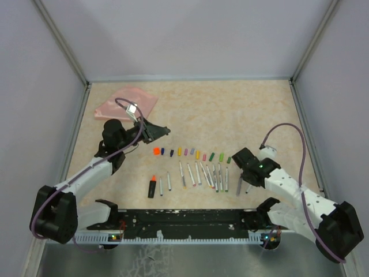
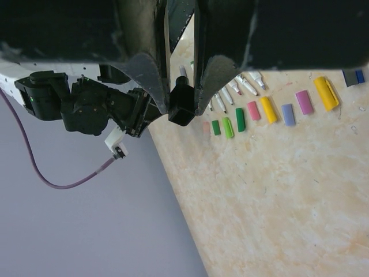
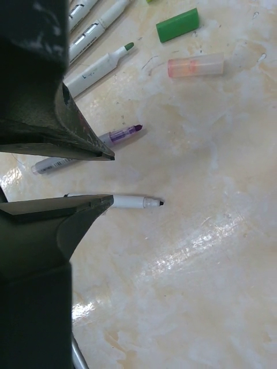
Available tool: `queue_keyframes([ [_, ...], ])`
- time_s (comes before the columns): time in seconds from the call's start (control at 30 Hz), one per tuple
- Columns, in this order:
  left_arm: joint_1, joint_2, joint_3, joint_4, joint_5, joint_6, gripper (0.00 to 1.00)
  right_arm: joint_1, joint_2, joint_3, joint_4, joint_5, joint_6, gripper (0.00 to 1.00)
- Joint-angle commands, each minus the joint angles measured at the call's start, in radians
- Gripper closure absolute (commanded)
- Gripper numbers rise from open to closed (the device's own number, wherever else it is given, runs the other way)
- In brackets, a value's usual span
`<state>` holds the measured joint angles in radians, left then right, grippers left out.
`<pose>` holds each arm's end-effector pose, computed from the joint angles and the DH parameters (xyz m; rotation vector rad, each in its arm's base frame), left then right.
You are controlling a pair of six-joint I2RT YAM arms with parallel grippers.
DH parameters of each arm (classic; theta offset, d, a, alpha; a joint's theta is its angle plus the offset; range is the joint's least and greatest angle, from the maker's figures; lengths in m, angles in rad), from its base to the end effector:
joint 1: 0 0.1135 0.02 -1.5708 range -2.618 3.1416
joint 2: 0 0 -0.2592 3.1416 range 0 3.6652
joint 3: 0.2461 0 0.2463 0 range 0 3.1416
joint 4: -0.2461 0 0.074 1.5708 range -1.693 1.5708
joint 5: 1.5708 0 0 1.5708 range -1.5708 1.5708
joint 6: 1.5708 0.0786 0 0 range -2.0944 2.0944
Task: Open the pen caps
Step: Place the pen at the center of the board, then place the pen cap at the center of the board.
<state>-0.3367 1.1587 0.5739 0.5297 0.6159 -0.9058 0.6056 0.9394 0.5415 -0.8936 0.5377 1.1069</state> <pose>0.2554 -0.1375 0.2616 0.0143 1.8247 -1.4144 0.1458 0.0520 0.1495 0.7285 2.4470 -0.1897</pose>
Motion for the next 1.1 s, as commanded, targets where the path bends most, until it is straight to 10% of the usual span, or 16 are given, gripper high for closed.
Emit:
queue_keyframes([
  [0.0, -0.024, 0.037, 0.035, 0.069, 0.036, -0.010, 1.00, -0.007, -0.034, 0.063, -0.003, 0.068, -0.004, 0.70],
  [0.47, -0.375, 0.348, 0.200, 0.074, 0.008, 0.130, 1.00, -0.037, -0.364, 0.026, 0.323, 0.021, -0.260, 0.35],
  [1.07, -0.640, 0.805, 0.643, -0.106, -0.009, 0.323, 1.00, -0.247, -0.328, 0.229, 0.165, 0.208, 0.030, 0.35],
])
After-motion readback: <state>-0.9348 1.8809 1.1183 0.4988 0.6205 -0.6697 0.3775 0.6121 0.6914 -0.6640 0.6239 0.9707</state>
